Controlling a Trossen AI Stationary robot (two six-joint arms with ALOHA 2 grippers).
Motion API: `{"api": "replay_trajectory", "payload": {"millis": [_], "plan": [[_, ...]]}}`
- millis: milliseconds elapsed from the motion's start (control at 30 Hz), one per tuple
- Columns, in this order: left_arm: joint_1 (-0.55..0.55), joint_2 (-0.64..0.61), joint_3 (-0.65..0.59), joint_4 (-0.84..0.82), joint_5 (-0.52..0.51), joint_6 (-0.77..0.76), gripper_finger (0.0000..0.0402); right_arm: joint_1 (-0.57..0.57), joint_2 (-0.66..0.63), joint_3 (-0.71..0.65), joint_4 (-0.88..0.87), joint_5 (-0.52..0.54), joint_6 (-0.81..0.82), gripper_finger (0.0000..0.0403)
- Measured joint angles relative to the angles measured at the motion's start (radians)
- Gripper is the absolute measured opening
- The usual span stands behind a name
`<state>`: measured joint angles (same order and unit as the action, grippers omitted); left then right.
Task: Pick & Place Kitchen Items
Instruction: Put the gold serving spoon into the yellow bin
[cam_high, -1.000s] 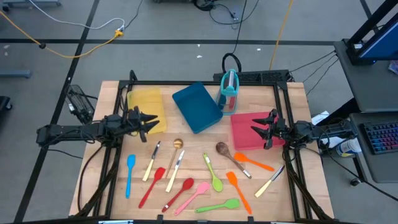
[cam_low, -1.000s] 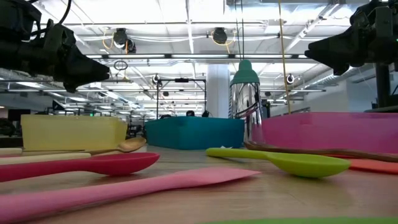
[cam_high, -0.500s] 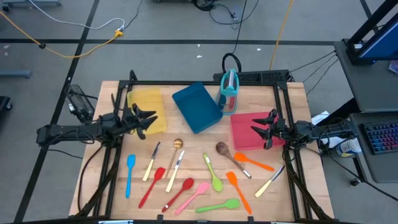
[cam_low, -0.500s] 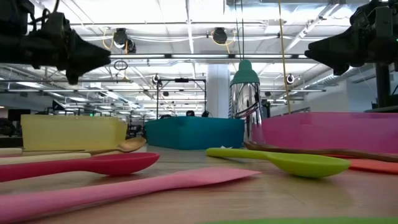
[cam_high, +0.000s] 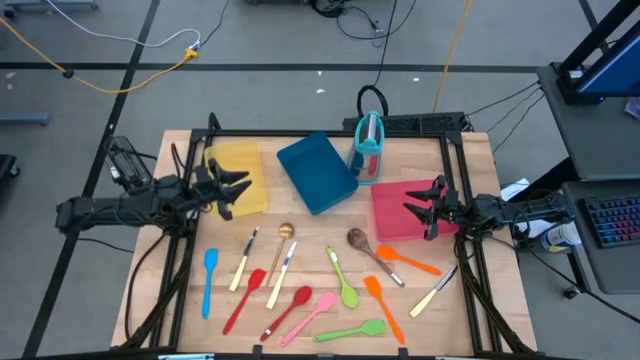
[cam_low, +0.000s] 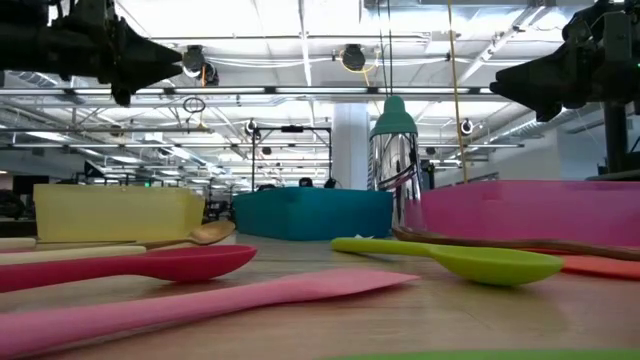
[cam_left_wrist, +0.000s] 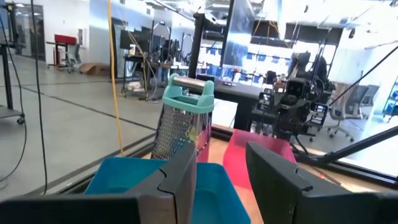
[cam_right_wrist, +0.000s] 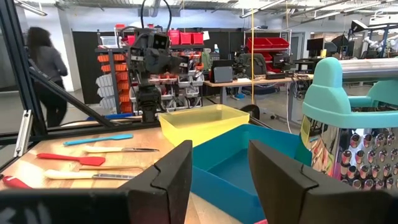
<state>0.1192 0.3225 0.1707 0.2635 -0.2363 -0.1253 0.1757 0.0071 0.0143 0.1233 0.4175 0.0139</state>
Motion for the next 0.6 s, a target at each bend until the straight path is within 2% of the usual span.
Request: {"api": "replay_trajectory", "payload": {"millis": [167,600], "plan": [[0.0,0.113,0.059,-0.007,0.0,0.0,0.0145,0.0,0.0,0.0,0.0,0.0,0.0,0.0151],[0.0,0.496,0.241,-0.002,-0.001,-0.022,0.0145,0.0,0.0,0.0,0.0,0.0,0.0,0.0151]]}}
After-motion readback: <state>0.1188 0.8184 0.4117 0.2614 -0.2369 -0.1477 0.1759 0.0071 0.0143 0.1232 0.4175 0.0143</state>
